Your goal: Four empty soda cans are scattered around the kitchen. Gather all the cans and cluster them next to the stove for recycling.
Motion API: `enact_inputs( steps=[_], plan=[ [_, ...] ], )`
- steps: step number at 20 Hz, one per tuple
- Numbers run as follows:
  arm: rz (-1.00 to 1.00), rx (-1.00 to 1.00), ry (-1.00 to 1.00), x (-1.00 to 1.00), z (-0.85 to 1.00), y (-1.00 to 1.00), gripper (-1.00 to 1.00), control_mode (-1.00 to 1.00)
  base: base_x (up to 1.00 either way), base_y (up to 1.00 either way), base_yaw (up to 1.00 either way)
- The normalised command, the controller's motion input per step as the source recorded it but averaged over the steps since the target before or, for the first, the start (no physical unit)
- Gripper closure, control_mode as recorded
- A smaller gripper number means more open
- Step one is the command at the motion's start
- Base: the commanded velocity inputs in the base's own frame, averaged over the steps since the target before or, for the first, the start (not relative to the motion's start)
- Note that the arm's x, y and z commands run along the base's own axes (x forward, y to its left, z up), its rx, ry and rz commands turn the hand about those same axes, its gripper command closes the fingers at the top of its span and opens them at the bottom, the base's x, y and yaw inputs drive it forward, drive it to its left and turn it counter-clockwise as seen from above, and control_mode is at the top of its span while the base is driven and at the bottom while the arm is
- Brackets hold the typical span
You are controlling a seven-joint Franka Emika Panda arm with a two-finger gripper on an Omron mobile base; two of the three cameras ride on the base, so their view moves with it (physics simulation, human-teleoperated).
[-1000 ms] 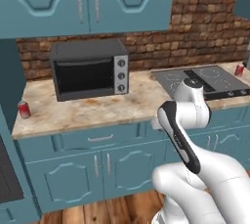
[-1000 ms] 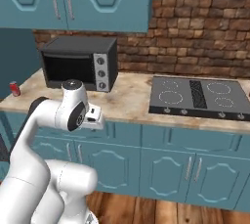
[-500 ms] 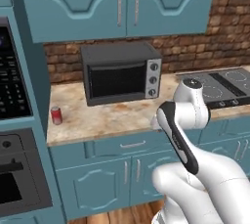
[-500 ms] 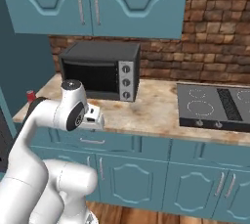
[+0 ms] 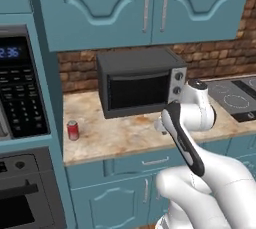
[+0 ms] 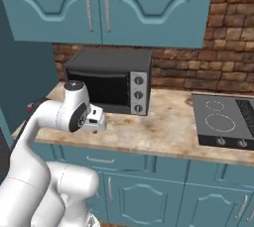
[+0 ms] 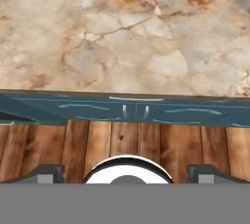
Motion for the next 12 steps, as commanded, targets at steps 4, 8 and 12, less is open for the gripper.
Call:
enact_inputs(
  steps=[4,8,12],
  plan=[
    [0.00,0.00,0.00,0.00,0.00,0.00,-1.00,1.00,0.06,0.79,0.00],
    [0.00,0.00,0.00,0.00,0.00,0.00,-1.00,1.00,0.28,0.45,0.00],
    [0.00,0.00,0.00,0.00,0.00,0.00,-1.00,1.00,0.29,0.36,0.01]
  ],
)
